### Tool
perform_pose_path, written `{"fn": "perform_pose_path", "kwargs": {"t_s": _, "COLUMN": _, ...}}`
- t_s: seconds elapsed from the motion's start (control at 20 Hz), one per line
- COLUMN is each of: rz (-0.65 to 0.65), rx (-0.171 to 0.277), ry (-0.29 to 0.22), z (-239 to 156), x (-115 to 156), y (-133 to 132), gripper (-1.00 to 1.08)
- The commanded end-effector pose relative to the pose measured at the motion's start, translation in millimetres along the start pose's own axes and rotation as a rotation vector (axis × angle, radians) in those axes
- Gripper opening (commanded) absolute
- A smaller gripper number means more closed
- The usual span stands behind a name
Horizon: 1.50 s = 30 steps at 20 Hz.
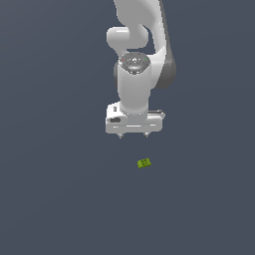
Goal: Pick up the object and move it to a goal position.
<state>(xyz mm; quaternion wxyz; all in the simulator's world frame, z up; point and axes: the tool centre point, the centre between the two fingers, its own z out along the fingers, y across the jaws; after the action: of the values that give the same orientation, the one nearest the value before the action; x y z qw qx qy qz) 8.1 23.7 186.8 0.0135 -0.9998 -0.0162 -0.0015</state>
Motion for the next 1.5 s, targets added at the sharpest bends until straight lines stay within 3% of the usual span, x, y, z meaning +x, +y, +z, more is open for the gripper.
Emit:
{"fn": "perform_pose_path", "kwargs": {"t_s": 0.0, "rz": 0.000, "rx": 0.000, "ry": 0.000, "z": 0.0, "x": 0.0, "y": 0.0, "gripper": 1.00}}
{"fn": "perform_pose_path", "kwargs": {"t_s": 0.85, "rz": 0.024, "rx": 0.016, "ry": -0.028, "z": 15.9, "x": -6.4, "y": -4.8, "gripper": 1.00}}
{"fn": "perform_pose_path", "kwargs": {"t_s": 1.45, "rz": 0.189, "rx": 0.016, "ry": -0.029, "z": 29.2, "x": 0.9, "y": -10.8, "gripper": 1.00}}
